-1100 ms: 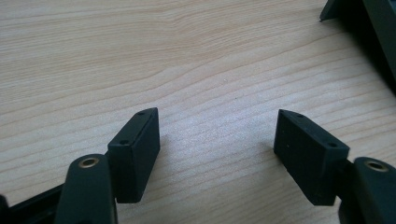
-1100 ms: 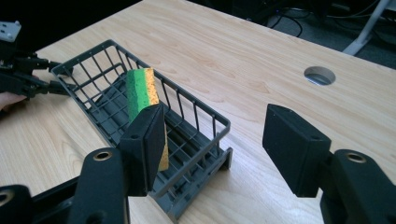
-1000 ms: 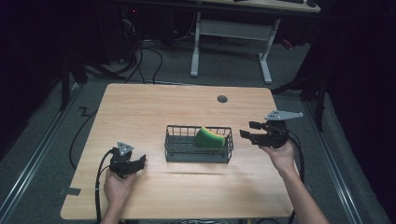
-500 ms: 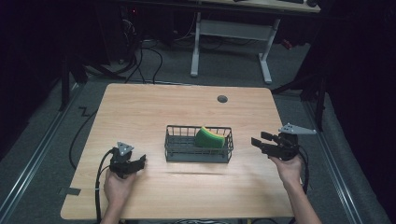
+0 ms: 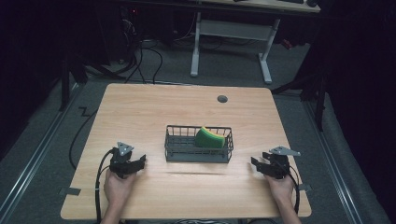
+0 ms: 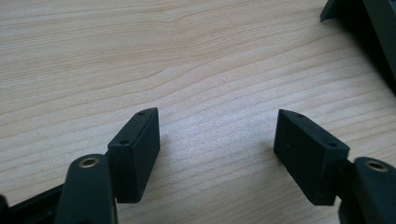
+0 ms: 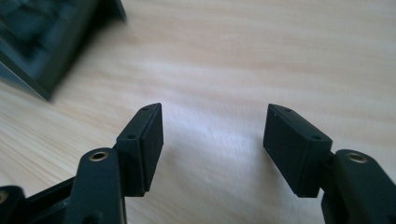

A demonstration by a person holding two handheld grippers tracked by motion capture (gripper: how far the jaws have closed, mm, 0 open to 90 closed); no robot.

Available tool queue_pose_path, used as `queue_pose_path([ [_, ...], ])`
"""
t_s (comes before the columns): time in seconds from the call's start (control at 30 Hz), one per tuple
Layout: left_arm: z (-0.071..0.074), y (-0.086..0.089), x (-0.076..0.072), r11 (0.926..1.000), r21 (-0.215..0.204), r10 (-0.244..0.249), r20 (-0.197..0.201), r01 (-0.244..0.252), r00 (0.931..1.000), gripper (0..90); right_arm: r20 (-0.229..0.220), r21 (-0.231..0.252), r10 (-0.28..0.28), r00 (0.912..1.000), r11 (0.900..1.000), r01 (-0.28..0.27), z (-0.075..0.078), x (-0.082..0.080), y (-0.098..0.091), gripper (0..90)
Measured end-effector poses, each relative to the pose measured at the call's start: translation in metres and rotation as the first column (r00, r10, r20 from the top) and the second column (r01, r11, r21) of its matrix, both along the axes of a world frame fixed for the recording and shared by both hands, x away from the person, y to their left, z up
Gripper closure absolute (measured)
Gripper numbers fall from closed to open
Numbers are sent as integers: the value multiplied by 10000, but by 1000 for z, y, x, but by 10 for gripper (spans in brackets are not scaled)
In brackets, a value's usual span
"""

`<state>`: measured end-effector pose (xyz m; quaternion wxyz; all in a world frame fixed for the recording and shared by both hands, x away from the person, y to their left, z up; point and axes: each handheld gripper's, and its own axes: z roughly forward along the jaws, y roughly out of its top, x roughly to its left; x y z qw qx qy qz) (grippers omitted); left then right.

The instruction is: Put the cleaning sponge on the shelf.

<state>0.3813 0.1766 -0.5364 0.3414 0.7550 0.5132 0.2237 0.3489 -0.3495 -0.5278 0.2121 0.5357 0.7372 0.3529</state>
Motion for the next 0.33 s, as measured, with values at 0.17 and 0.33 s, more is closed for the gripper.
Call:
queue_pose_path([
  [0.17,0,0,0,10000,0,0,-1,0,10000,320,-13,-922,-57,10000,9957,56,-2,-1,6,357],
  [0.33,0,0,0,10000,-13,22,3,-22,10000,321,-34,-884,-73,10000,9961,70,-2,-1,5,354],
])
